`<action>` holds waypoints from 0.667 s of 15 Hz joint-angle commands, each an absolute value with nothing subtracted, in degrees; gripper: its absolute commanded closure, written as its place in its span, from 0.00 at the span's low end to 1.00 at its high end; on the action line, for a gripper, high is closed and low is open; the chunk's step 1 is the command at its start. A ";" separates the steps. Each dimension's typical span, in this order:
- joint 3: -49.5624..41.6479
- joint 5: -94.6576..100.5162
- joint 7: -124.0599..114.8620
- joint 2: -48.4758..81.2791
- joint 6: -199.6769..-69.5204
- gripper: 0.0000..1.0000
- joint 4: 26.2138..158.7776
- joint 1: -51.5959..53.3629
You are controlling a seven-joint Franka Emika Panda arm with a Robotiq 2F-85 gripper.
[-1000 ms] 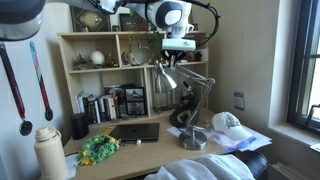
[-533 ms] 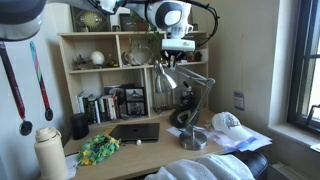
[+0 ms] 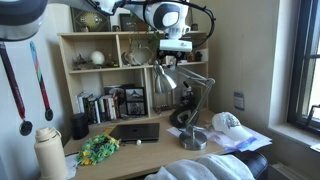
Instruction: Adjust the lamp upwards
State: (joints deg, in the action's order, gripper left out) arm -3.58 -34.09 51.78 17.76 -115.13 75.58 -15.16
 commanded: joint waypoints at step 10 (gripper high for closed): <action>-3.04 -35.18 52.56 17.94 -115.04 0.81 74.69 -15.65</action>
